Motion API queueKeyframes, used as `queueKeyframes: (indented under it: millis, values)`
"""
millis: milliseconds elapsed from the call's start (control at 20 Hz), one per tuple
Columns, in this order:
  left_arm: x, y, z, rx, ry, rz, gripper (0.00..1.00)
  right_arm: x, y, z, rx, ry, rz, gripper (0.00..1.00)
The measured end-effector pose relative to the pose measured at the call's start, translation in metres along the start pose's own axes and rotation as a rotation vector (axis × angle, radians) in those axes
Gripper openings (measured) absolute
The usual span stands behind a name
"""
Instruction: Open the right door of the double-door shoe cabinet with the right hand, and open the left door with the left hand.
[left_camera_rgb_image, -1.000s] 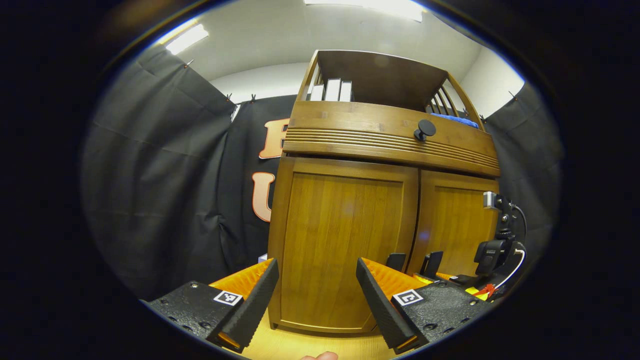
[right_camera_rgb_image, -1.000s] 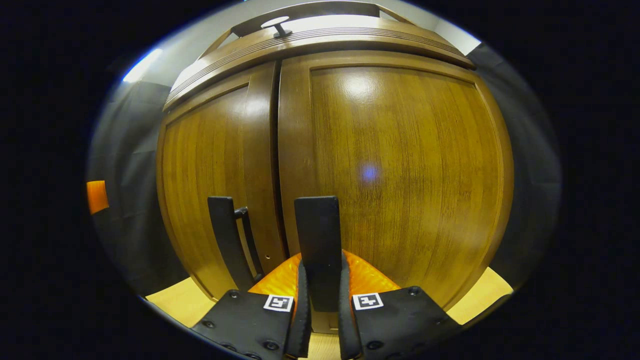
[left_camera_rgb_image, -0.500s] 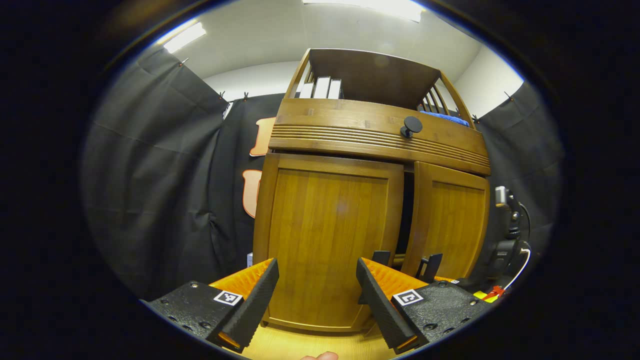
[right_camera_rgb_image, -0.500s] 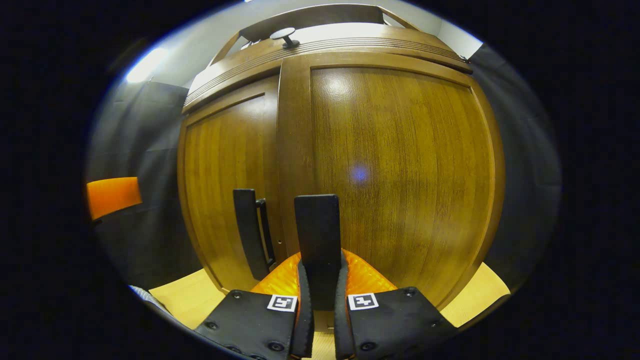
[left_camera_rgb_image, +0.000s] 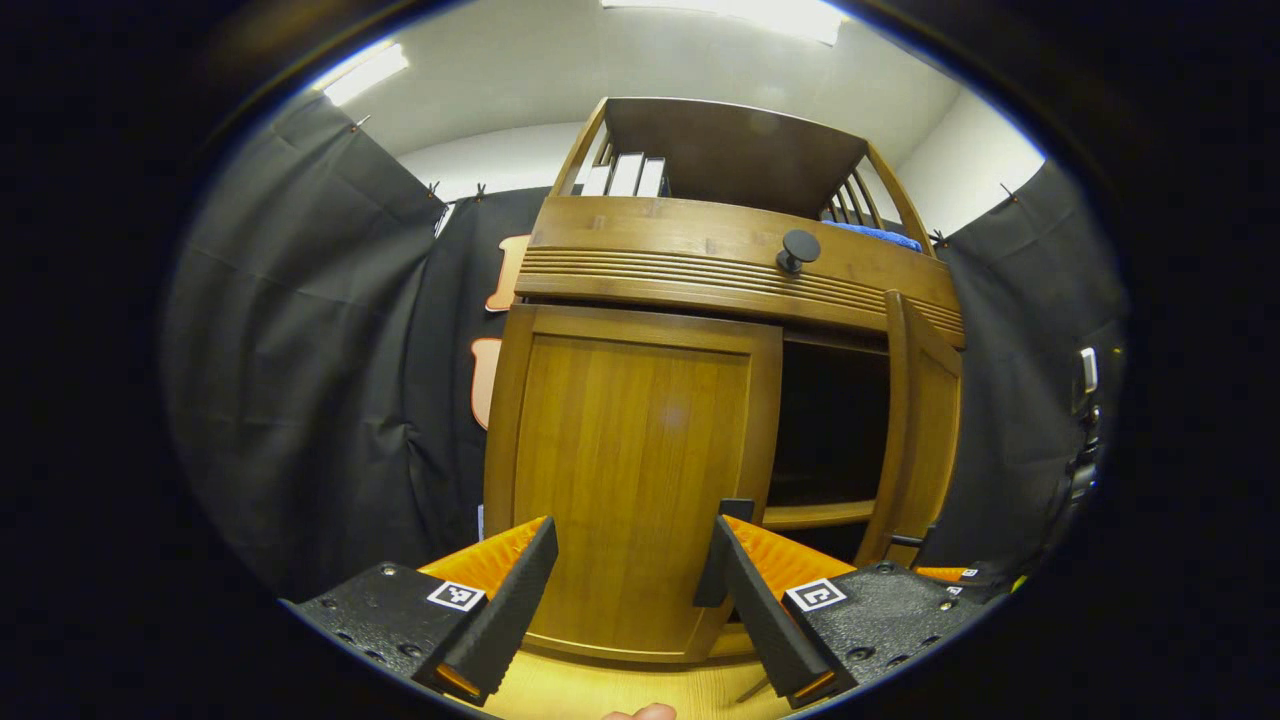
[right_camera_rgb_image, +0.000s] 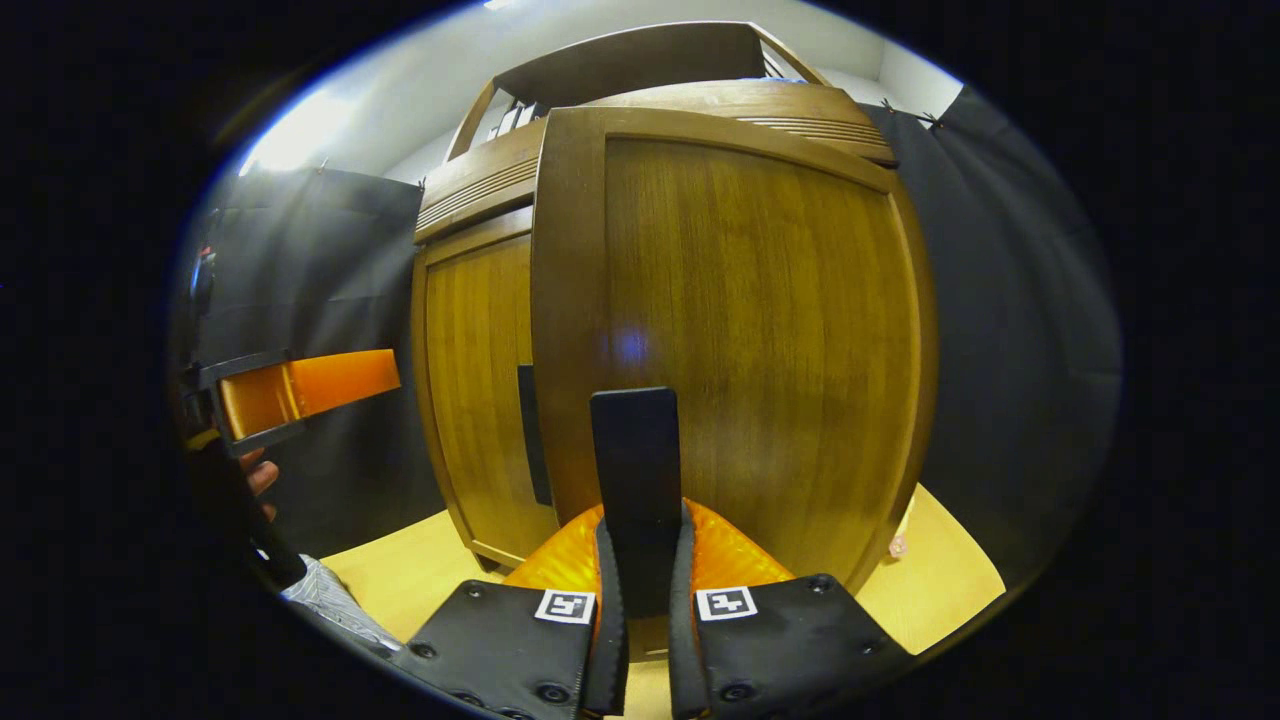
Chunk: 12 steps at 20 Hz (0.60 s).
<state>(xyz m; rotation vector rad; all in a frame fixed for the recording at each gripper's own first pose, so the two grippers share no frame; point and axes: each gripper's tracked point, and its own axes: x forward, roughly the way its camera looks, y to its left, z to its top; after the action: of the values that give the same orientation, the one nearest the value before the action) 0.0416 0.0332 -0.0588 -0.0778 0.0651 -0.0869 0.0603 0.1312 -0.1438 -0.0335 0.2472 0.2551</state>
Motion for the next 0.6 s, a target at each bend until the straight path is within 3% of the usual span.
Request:
queueKeyframes:
  millis: [50, 200, 250, 350, 450, 500, 550, 600]
  values:
    - [0.000, -0.002, 0.000, 0.001, -0.001, -0.005, 0.98, -0.008, -0.003, 0.001, 0.002, -0.005, -0.002, 0.24]
    - [0.003, -0.008, 0.000, 0.002, -0.006, -0.016, 0.95, -0.027, -0.011, 0.002, 0.015, -0.012, -0.016, 0.24]
    - [0.004, -0.011, -0.001, 0.001, -0.004, -0.020, 0.95, -0.033, -0.014, 0.001, 0.018, -0.013, -0.024, 0.28]
    - [0.004, -0.017, -0.004, 0.002, 0.004, -0.032, 0.95, -0.044, -0.020, 0.002, 0.021, -0.014, -0.042, 0.19]
    - [0.006, -0.022, -0.005, 0.007, 0.008, -0.046, 0.95, -0.052, -0.026, 0.003, 0.023, -0.020, -0.056, 0.19]
    - [0.007, -0.025, -0.005, 0.008, 0.009, -0.053, 0.98, -0.054, -0.029, 0.003, 0.023, -0.019, -0.065, 0.24]
    - [0.007, -0.028, -0.006, 0.007, 0.008, -0.060, 0.98, -0.058, -0.031, 0.002, 0.019, -0.016, -0.074, 0.19]
    - [0.008, -0.031, -0.006, 0.004, 0.005, -0.067, 0.95, -0.061, -0.033, 0.001, 0.017, -0.013, -0.086, 0.23]
